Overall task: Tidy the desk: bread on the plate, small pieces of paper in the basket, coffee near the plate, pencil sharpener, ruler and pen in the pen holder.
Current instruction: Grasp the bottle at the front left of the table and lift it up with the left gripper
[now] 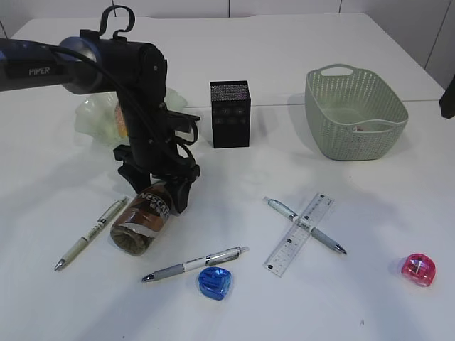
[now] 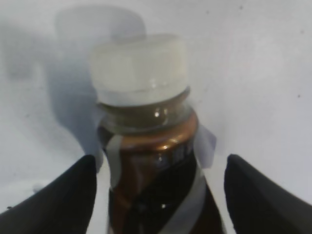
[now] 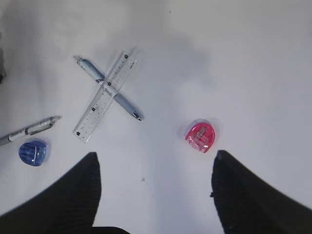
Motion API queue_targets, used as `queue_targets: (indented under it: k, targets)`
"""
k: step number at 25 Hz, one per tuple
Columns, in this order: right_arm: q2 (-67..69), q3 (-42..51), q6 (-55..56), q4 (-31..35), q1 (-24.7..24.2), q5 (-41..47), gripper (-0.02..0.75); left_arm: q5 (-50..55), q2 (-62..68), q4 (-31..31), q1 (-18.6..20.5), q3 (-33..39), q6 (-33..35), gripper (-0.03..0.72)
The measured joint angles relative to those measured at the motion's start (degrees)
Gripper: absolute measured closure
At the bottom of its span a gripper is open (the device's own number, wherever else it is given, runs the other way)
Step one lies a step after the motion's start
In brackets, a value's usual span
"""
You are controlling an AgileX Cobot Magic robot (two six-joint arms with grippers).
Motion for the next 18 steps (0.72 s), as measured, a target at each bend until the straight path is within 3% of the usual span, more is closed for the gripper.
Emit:
queue_targets:
  k: [2,7,9,18]
  targets:
    - [0.0,0.0,0.0,0.0,0.0,0.0,0.187,0.0,0.1,0.0,0.0,0.0,0.0,0.138]
    - [0.0,0.0,0.0,-0.1,0.0,0.0,0.187,0.0,0.4,0.0,0.0,-0.1,0.0,0.35]
    - [0.0,0.0,0.0,-0.1,0.0,0.0,0.187,0.0,0.4,0.0,0.0,-0.2,0.0,0.399]
    - [0.0,0.0,0.0,-0.1,0.0,0.0,0.187,0.0,0.4,0.0,0.0,-0.3,0.1,0.414]
